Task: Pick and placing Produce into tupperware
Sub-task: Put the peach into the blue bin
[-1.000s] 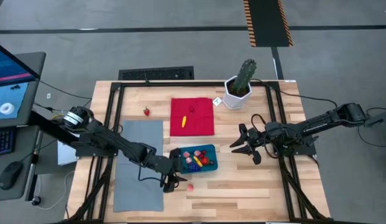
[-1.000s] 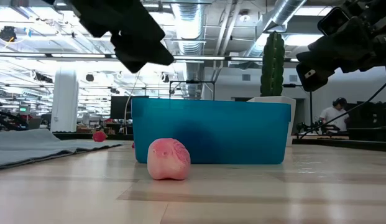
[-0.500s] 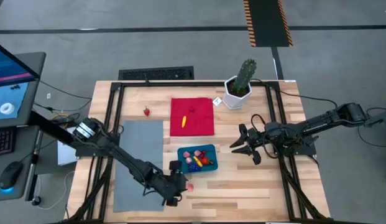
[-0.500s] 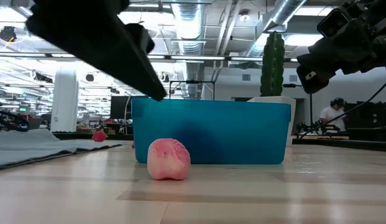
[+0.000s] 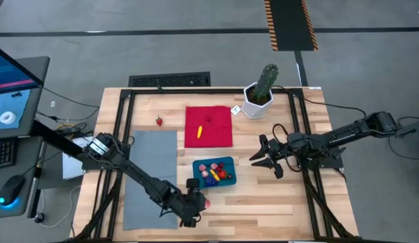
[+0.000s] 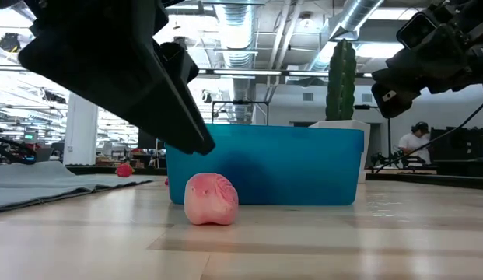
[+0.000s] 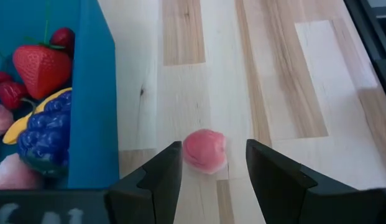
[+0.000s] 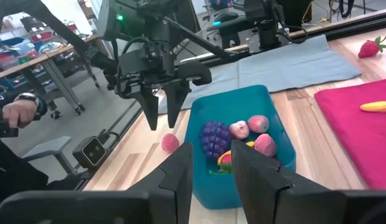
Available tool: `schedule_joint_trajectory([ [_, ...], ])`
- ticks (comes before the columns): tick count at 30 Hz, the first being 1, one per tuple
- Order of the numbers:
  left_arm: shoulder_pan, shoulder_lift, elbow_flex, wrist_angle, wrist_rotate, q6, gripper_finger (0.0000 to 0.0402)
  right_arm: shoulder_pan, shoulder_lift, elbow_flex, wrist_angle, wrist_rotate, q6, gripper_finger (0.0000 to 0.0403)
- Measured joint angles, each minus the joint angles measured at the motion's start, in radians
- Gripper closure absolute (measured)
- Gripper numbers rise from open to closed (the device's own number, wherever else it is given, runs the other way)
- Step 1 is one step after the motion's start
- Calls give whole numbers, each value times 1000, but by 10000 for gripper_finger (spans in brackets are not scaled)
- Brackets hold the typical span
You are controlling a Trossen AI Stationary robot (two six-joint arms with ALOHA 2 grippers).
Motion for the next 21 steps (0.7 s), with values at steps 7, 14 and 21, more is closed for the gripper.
schedule_joint_trajectory([
  [7, 0, 1, -9, -5, -1, 9, 233, 0, 0, 0, 0, 0, 0, 271],
  [14, -6, 44, -7, 29, -6, 23, 233, 0, 0, 0, -4, 0, 1, 272],
  [21, -4, 71, -8, 66, -2, 25, 233, 0, 0, 0, -7, 0, 1, 272],
])
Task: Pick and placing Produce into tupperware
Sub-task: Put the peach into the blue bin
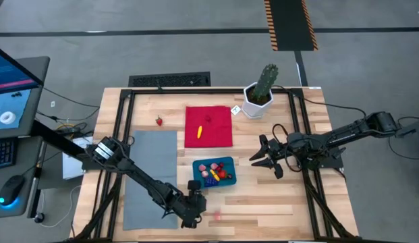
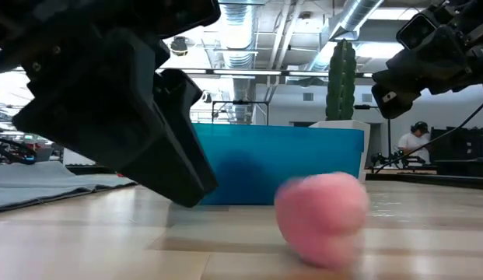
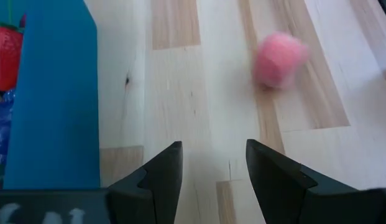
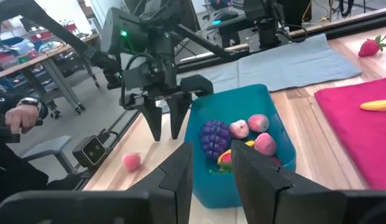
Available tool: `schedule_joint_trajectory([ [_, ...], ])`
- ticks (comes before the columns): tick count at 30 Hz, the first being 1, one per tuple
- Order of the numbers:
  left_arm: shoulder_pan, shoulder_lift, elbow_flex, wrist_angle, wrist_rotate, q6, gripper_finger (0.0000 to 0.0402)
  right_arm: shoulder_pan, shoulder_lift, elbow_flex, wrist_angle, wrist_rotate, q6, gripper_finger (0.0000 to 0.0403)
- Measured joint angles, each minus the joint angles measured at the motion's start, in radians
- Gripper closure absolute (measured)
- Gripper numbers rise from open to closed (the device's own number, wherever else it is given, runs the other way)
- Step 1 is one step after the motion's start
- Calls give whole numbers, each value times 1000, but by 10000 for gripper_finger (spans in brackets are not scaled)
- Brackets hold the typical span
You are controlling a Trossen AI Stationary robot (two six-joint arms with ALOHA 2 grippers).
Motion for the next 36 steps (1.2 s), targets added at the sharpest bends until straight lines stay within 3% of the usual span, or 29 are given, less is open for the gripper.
schedule_joint_trajectory([
  [6, 0, 0, 0, 58, 25, 25, 233, 0, 0, 0, 2, 0, 0, 272],
  [13, -2, -1, 41, 35, 166, 11, 233, 0, 0, 0, 2, 0, 0, 272],
  [22, -9, 18, 131, 23, 180, 47, 233, 1, 0, 0, 2, 0, 1, 272],
  [28, 15, 95, 251, -16, 194, 89, 233, 1, 4, 0, -4, 0, 1, 272],
  [30, 25, 128, 300, -111, 205, 107, 233, 1, 10, 0, 8, 0, 1, 272],
  [36, 60, 223, 480, -223, 318, 155, 233, 0, 29, 0, 9, 0, 2, 272],
])
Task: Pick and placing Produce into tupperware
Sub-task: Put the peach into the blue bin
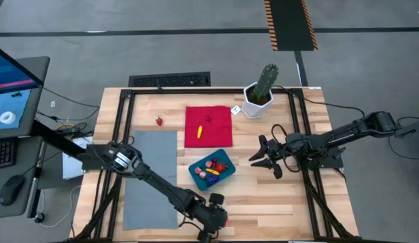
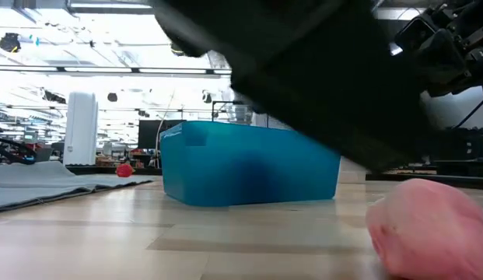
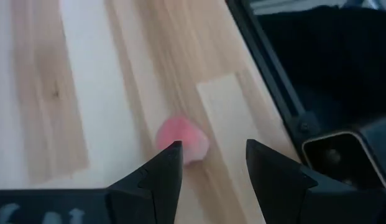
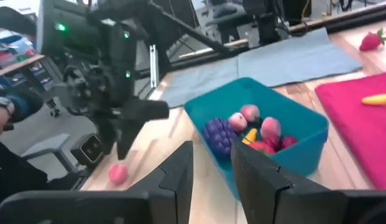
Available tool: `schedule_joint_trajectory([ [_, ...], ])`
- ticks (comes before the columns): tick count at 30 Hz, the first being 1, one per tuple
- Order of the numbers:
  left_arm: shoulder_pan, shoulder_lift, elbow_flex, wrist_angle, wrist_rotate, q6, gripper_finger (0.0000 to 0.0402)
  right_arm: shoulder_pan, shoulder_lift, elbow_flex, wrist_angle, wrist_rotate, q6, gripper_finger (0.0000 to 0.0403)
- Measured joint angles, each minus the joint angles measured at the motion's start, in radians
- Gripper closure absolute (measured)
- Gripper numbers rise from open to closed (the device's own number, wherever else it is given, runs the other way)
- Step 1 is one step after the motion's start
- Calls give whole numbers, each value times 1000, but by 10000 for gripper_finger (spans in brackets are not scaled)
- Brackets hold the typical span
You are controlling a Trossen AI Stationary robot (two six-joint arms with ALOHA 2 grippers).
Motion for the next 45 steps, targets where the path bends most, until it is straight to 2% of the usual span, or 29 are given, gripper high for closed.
schedule_joint_trajectory([
  [2, 2, 2, 30, -68, -14, 13, 233, 0, 13, 1, 17, 0, 4, 272],
  [6, 2, -3, 40, -71, -119, 20, 233, 1, 17, 1, 14, 0, 15, 272],
  [8, 4, -3, 40, -60, -124, 19, 233, 1, 17, 1, 14, 0, 15, 272],
  [14, 16, 21, 37, -67, -50, -2, 228, 2, 17, 1, 22, 0, 15, 272],
  [28, 16, 17, 39, 3, -50, -20, 154, 2, 17, 1, 22, 0, 15, 272],
  [42, 26, 42, 38, 28, -35, -15, 155, 1, 17, 0, 21, 0, 15, 272],
  [45, 35, 62, 37, 37, 7, -17, 155, 2, 17, 0, 21, 0, 15, 272],
])
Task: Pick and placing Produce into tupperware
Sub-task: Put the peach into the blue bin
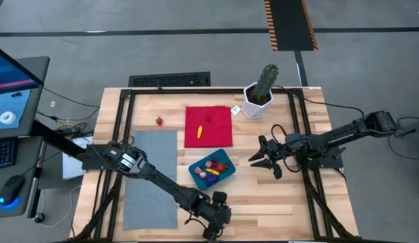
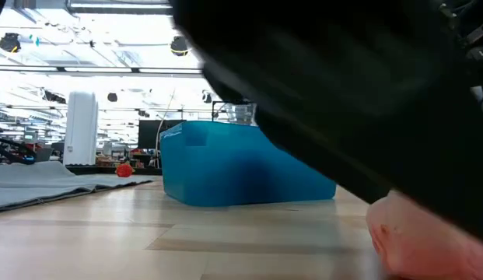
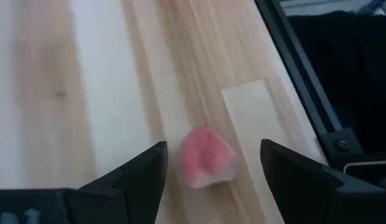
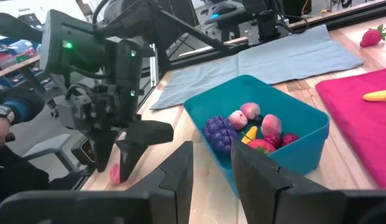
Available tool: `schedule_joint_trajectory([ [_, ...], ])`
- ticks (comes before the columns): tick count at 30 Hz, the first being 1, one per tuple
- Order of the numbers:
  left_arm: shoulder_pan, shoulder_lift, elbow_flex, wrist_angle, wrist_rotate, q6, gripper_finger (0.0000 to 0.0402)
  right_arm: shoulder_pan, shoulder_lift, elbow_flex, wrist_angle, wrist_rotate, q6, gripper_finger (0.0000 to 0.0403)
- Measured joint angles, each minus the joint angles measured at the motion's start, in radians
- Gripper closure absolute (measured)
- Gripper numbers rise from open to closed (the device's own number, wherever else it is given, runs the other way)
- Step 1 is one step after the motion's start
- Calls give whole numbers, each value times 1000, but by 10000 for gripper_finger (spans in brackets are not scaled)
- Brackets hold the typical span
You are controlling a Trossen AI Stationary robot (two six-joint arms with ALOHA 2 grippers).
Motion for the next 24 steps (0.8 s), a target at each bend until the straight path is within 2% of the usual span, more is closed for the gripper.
schedule_joint_trajectory([
  [5, 14, 21, 0, 34, 68, -14, 155, 0, 0, 0, -4, 0, 0, 272],
  [8, 15, 21, 0, 36, 59, -14, 164, 0, 0, 0, -5, 0, 0, 272],
  [11, 14, 21, 0, 26, 59, -14, 194, 0, 0, 0, -5, 0, 0, 272],
  [19, 14, 21, 0, 14, 49, 12, 310, 0, 0, 0, -5, 0, 0, 272],
  [21, 14, 18, 0, 9, 42, 39, 322, 0, 0, 0, -5, 0, 0, 272],
  [24, 14, -2, 0, -31, 20, 82, 316, 0, 0, 0, -5, 0, 0, 272],
])
